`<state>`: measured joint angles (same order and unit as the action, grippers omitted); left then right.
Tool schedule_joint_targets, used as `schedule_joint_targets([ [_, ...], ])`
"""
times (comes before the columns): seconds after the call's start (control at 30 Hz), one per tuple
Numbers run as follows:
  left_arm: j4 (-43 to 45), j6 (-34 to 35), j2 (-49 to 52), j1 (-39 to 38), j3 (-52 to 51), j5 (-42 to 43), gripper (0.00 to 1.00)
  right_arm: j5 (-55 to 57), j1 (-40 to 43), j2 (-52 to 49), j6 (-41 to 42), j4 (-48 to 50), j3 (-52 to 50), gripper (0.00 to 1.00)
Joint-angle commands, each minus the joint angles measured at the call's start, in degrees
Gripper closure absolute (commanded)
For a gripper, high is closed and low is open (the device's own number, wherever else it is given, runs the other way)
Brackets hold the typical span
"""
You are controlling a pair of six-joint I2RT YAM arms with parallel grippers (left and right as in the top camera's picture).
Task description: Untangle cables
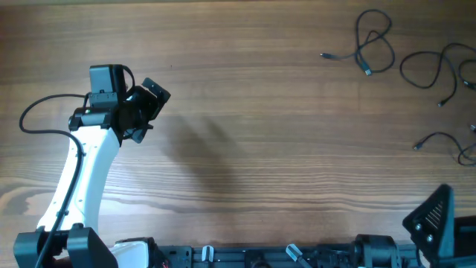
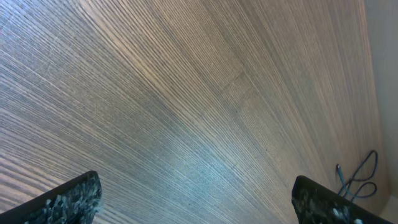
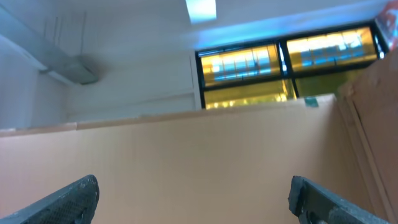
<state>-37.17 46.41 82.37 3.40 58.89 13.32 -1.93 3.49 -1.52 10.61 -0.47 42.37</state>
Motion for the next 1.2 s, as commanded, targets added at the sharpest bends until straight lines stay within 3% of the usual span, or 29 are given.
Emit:
schedule_joint_targets([
  [0.0,0.0,0.3,-1.0,0.3,0.6,-0.6,0.0,-3.9,0.2,1.2,3.4,-6.4,0.0,0.0],
  [0.37,0.0,0.3,-1.0,0.3,0.6,-0.6,0.0,1.0,-1.6,1.1,4.6,-24.7,-2.4,0.0],
  [0.93,0.0,0.3,-1.0,0.3,0.6,-0.6,0.0,0.4,-1.6,1.1,6.1,-3.0,-36.0,0.0],
  [1.17,0.0,0.3,-1.0,0.3,0.6,-0.6,0.0,0.4,-1.6,1.1,5.9,-3.0,-39.4,0.0],
])
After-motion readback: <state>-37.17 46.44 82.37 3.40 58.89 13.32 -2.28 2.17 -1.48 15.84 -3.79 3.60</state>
